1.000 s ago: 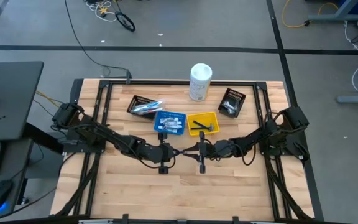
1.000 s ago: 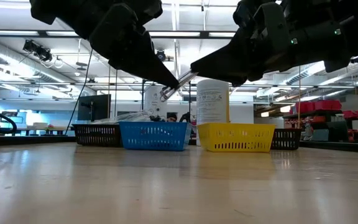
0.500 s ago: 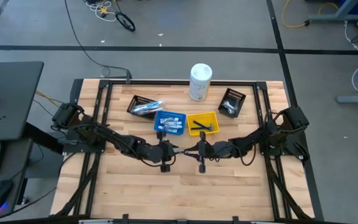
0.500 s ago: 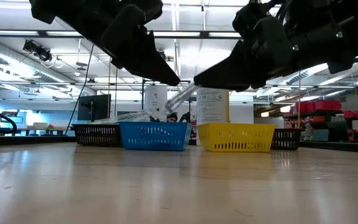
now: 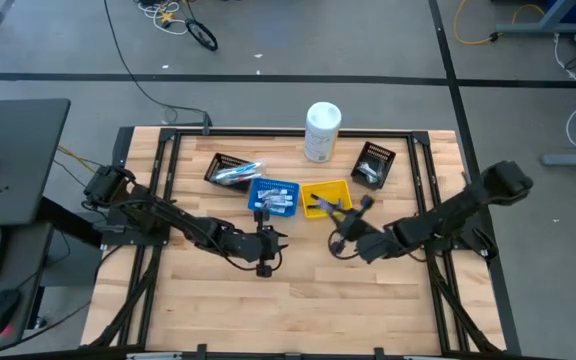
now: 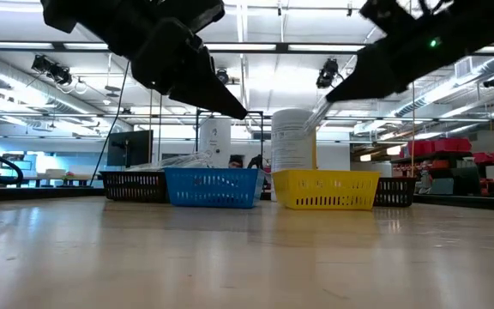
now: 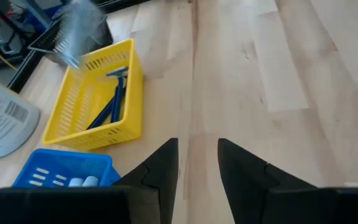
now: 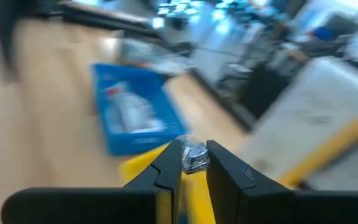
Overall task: Pick & Place Travel size toiletries
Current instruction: Put the silver nail cutter into the right black bin
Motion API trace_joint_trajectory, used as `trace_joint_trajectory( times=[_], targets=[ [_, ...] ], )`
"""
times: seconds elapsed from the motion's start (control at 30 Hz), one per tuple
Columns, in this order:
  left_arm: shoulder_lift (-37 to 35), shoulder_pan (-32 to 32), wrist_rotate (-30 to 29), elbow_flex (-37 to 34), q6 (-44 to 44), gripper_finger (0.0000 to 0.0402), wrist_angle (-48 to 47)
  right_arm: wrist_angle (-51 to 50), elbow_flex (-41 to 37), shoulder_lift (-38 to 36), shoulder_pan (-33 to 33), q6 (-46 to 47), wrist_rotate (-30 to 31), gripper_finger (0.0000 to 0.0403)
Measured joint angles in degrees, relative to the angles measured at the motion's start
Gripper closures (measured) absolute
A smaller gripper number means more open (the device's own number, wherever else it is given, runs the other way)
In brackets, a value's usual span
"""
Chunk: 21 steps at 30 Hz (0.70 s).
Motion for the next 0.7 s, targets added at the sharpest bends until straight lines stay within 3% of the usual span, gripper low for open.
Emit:
trace_joint_trajectory(
  times=[0.13,0.27,0.47,0.7],
  targets=[
    [0.0,0.0,0.82,0.0,0.17,0.0281,0.0,-6.77,0.0,-6.34,-1.25,0.09,6.69,0.0343],
    [0.0,0.0,0.91,0.0,-0.52,0.0281,0.06,-17.23,0.0,-10.62,-6.66,5.53,7.23,0.0343],
    [0.0,0.0,0.91,0.0,0.06,0.0282,0.34,-32.89,-0.04,-11.65,-18.46,23.37,-0.9,0.0343],
    [0.0,0.0,0.83,0.0,0.68,0.0281,0.79,-34.69,-0.09,-11.39,-27.67,22.52,-8.05,0.0343]
  ],
)
